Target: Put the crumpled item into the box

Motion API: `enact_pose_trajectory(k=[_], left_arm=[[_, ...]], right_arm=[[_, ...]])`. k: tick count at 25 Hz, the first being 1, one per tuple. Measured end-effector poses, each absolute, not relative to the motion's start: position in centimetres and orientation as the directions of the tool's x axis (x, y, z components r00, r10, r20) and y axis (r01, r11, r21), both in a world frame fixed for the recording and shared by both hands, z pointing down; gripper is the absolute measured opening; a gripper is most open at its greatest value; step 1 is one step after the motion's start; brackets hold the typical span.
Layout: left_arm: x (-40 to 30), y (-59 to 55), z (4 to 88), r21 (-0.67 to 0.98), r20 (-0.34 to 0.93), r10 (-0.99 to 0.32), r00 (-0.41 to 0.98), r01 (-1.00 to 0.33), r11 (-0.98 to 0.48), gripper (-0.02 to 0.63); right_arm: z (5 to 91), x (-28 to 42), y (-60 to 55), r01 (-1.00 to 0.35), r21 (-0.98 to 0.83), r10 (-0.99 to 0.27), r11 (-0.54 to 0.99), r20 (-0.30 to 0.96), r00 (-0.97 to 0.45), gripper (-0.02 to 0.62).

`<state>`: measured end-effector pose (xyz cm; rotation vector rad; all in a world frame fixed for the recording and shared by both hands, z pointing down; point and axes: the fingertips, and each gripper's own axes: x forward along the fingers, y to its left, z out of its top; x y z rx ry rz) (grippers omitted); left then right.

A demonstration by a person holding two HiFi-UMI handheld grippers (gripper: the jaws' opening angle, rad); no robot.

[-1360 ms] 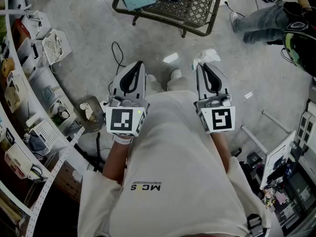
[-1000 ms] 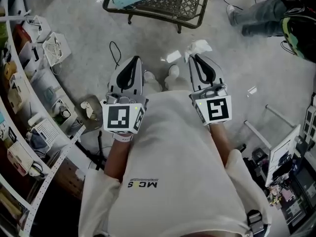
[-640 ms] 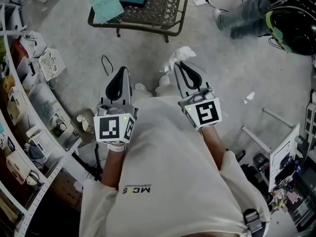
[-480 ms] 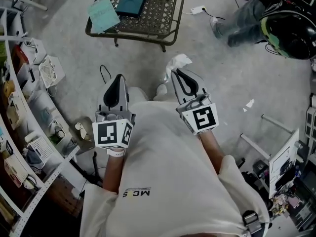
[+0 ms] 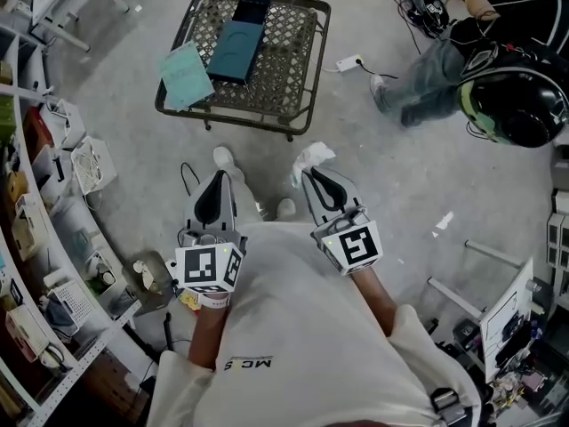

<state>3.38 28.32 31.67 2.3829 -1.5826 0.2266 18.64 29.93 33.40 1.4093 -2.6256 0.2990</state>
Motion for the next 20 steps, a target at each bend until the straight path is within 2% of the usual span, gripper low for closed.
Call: enact_pose_trajectory(k=[9,20], left_arm=[[-1.9,16.7,32.4,0.186,0.265,-0.860,0.436,-0.898,-0.398,0.024],[-8.9,1.6,31.2,0.196,0.279,-0.792,0.543,-0.840,-0.506,0.023]], right_arm=[[32.9,12.1,18.8,-0.847,-0.088,-0.817,0.525,0.229,-0.530,0.034],[30.7,5.0,4.6,-0.911,-0.079,-0.881,0.406,0.230,-0.412,0.035]])
